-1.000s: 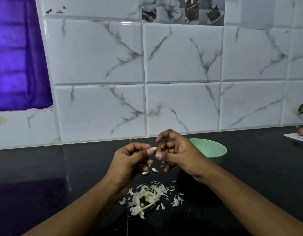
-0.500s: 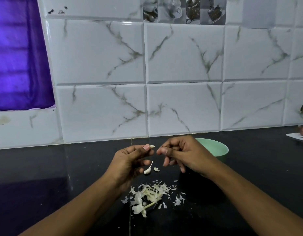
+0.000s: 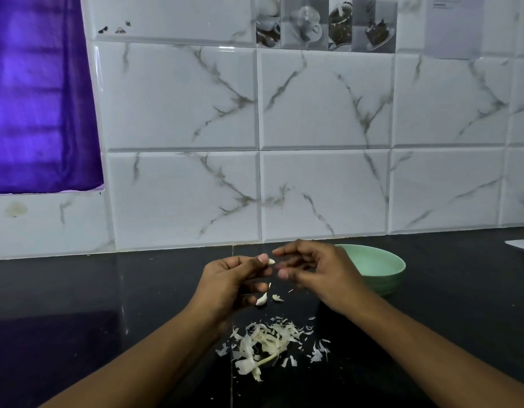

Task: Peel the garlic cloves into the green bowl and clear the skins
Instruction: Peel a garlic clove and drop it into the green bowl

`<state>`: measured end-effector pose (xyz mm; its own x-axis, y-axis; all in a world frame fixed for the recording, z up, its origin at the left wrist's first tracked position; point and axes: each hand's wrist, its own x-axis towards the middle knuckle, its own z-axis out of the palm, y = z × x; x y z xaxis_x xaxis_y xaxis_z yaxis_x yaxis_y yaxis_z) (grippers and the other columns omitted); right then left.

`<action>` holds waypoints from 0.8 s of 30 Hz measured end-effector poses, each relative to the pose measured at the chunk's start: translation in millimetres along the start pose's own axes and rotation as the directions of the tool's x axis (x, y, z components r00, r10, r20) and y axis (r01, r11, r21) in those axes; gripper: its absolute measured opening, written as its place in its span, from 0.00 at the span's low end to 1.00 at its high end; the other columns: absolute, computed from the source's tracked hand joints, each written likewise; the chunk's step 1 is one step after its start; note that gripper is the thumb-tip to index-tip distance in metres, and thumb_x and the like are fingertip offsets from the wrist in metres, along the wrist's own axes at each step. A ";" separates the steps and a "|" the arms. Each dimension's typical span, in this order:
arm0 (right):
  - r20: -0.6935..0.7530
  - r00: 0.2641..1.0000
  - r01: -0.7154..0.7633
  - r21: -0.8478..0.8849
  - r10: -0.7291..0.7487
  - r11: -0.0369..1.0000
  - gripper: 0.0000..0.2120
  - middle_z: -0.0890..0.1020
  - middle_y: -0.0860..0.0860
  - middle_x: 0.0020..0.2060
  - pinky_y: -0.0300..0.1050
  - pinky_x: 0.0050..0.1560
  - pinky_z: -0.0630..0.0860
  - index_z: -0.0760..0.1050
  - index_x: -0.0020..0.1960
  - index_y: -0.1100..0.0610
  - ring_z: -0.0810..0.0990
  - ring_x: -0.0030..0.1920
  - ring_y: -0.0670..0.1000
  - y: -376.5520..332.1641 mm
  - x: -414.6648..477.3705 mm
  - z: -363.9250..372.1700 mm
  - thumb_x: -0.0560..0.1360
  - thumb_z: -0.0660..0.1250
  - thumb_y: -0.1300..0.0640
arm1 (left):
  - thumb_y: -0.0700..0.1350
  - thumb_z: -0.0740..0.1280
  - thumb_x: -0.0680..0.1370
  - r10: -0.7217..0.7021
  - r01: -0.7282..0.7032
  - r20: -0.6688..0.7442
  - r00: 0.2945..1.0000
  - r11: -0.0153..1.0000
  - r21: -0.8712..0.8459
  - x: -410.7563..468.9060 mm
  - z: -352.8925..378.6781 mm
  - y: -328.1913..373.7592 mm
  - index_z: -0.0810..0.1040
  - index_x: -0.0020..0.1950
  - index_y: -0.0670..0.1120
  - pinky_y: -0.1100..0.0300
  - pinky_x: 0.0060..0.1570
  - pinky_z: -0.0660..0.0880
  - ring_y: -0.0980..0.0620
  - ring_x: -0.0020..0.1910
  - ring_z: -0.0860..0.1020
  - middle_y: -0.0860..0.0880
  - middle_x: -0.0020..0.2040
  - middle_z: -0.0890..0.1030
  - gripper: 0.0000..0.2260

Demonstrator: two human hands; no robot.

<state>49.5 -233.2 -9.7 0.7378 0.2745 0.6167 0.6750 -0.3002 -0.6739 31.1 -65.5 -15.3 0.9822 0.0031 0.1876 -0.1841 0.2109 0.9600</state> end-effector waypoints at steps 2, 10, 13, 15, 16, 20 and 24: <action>-0.083 0.996 -0.020 0.044 0.024 0.999 0.07 0.85 0.53 0.33 0.39 0.33 0.78 0.81 0.38 0.53 0.80 0.27 0.47 -1.0 1.0 -2.2 0.68 0.75 0.63 | 0.43 0.71 0.73 0.007 -0.007 -0.021 1.000 1.000 0.008 0.7 -0.4 0.1 0.82 0.35 0.44 0.68 0.22 0.69 0.57 0.25 0.76 0.46 0.37 0.84 0.07; -0.002 1.000 -0.008 0.060 0.008 0.998 0.15 0.85 0.50 0.40 0.39 0.40 0.79 0.81 0.48 0.49 0.81 0.34 0.49 0.1 -0.4 -1.6 0.63 0.78 0.60 | 0.41 0.71 0.73 0.013 -0.013 -0.012 1.000 0.999 0.041 0.8 -1.3 2.7 0.77 0.32 0.45 0.67 0.22 0.68 0.57 0.26 0.77 0.47 0.36 0.84 0.10; -0.025 0.995 0.098 -0.062 -0.100 0.993 0.10 0.85 0.46 0.38 0.38 0.42 0.80 0.83 0.46 0.52 0.84 0.36 0.47 -0.2 -1.8 5.8 0.67 0.76 0.62 | 0.40 0.71 0.73 0.011 -0.012 0.016 1.000 0.998 0.060 -0.4 0.6 1.2 0.74 0.32 0.45 0.67 0.21 0.67 0.57 0.25 0.76 0.45 0.36 0.84 0.11; -0.061 0.993 0.095 -0.088 -0.100 0.992 0.06 0.84 0.42 0.34 0.37 0.38 0.79 0.83 0.43 0.54 0.83 0.33 0.46 0.4 -1.0 6.3 0.69 0.74 0.63 | 0.40 0.71 0.72 0.008 -0.011 0.039 0.999 0.997 0.072 -1.2 1.5 0.4 0.76 0.33 0.44 0.67 0.21 0.67 0.57 0.25 0.76 0.44 0.38 0.84 0.09; -0.055 0.996 0.069 -0.101 -0.075 0.993 0.05 0.83 0.43 0.32 0.36 0.38 0.78 0.83 0.42 0.54 0.82 0.32 0.45 1.2 -0.3 5.4 0.70 0.74 0.63 | 0.39 0.71 0.72 0.009 -0.013 0.052 0.999 0.997 0.074 -1.7 1.7 0.0 0.77 0.36 0.42 0.67 0.21 0.67 0.57 0.25 0.76 0.43 0.38 0.84 0.07; 0.065 0.997 0.051 -0.242 -0.036 0.969 0.05 0.80 0.43 0.29 0.34 0.37 0.74 0.83 0.46 0.55 0.79 0.31 0.40 3.2 0.0 1.4 0.71 0.73 0.62 | 0.33 0.71 0.71 0.041 -0.046 0.066 0.997 0.997 0.069 -2.8 2.3 -0.3 0.78 0.42 0.39 0.66 0.21 0.68 0.55 0.24 0.76 0.44 0.34 0.82 0.04; 0.002 0.990 0.134 -0.290 -0.140 0.948 0.05 0.80 0.36 0.28 0.29 0.36 0.71 0.84 0.43 0.53 0.79 0.31 0.37 3.5 -0.4 -1.2 0.68 0.76 0.60 | 0.33 0.72 0.70 0.127 -0.138 0.090 0.988 0.981 0.133 -3.5 1.1 3.4 0.77 0.45 0.40 0.64 0.25 0.74 0.54 0.27 0.78 0.45 0.32 0.82 0.07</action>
<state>51.5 -235.4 -11.9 0.6361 0.3155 0.7041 0.7387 -0.5126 -0.4377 27.0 -65.9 -12.5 0.9437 -0.0582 0.3256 -0.3210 0.0761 0.9440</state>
